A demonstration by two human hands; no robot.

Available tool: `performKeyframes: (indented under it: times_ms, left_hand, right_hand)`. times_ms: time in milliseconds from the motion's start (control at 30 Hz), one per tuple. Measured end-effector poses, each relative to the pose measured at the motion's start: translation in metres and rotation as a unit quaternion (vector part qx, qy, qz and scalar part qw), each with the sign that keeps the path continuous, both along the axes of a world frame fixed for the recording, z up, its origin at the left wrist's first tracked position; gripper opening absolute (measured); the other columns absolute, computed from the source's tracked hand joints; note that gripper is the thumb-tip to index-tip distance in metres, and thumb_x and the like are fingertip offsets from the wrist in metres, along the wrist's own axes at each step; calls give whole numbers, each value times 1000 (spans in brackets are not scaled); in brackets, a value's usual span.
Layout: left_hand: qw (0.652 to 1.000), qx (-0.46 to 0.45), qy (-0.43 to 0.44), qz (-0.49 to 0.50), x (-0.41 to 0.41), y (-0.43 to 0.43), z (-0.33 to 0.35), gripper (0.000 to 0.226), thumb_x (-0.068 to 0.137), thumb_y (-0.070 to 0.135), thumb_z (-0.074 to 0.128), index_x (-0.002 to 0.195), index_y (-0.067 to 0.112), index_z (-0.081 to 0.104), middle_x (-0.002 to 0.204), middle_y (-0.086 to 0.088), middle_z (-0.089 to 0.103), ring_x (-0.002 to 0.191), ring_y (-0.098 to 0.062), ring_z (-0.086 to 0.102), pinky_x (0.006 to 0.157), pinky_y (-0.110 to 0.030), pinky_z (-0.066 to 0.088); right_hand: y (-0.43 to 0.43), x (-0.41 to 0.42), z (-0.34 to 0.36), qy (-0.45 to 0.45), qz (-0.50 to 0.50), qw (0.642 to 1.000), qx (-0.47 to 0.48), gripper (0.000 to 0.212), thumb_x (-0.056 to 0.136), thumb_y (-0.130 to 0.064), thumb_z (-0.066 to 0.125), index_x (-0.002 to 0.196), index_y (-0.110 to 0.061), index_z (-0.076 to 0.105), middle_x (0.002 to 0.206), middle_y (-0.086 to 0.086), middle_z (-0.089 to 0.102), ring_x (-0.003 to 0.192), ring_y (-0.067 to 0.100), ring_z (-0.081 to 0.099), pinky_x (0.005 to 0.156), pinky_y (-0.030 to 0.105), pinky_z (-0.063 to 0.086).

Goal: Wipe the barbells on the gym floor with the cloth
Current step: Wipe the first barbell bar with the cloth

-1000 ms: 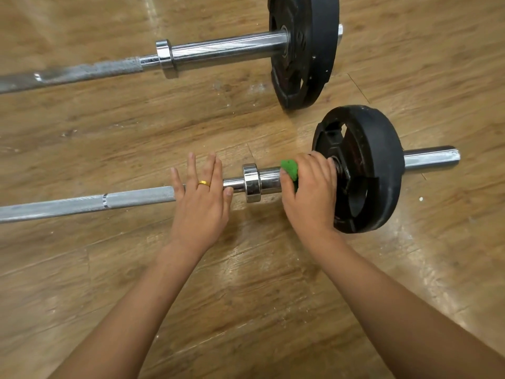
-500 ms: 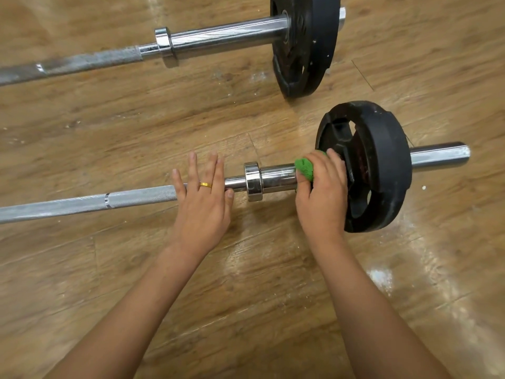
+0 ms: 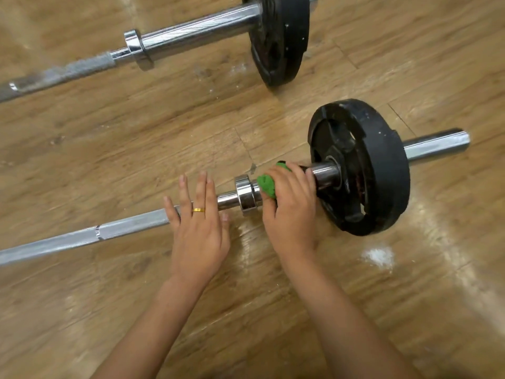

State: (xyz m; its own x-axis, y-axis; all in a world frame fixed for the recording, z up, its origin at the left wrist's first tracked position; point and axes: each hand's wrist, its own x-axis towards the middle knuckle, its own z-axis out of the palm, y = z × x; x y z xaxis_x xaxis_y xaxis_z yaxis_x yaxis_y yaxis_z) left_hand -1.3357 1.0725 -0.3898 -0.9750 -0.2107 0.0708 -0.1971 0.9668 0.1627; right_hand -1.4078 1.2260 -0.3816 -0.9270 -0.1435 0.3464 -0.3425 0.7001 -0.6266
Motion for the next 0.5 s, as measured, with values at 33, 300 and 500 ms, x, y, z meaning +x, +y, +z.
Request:
performKeyframes:
  times_ms: [33, 300, 500]
  left_hand:
    - [1000, 1, -1, -1, 2, 1, 1, 65, 101, 30, 36, 158, 4, 21, 169, -5, 11, 155, -33, -7, 119, -63, -2]
    - [1000, -1, -15, -3, 14, 9, 3, 66, 100, 31, 38, 158, 4, 20, 169, -8, 11, 156, -32, -2, 120, -63, -1]
    - [1000, -15, -13, -1, 20, 12, 4, 65, 100, 31, 40, 158, 4, 23, 167, -10, 17, 155, -29, 10, 121, -64, 4]
  right_hand:
    - [5, -3, -1, 8, 14, 1000, 13, 30, 89, -11, 65, 119, -9, 66, 123, 3, 67, 131, 25, 51, 122, 47, 23]
    - [18, 1, -3, 6, -31, 999, 13, 25, 95, -19, 58, 116, -8, 67, 122, 4, 68, 132, 25, 50, 122, 47, 22]
    - [47, -3, -3, 5, -33, 999, 4, 28, 98, -16, 57, 123, -5, 64, 128, 5, 65, 137, 25, 46, 121, 49, 26]
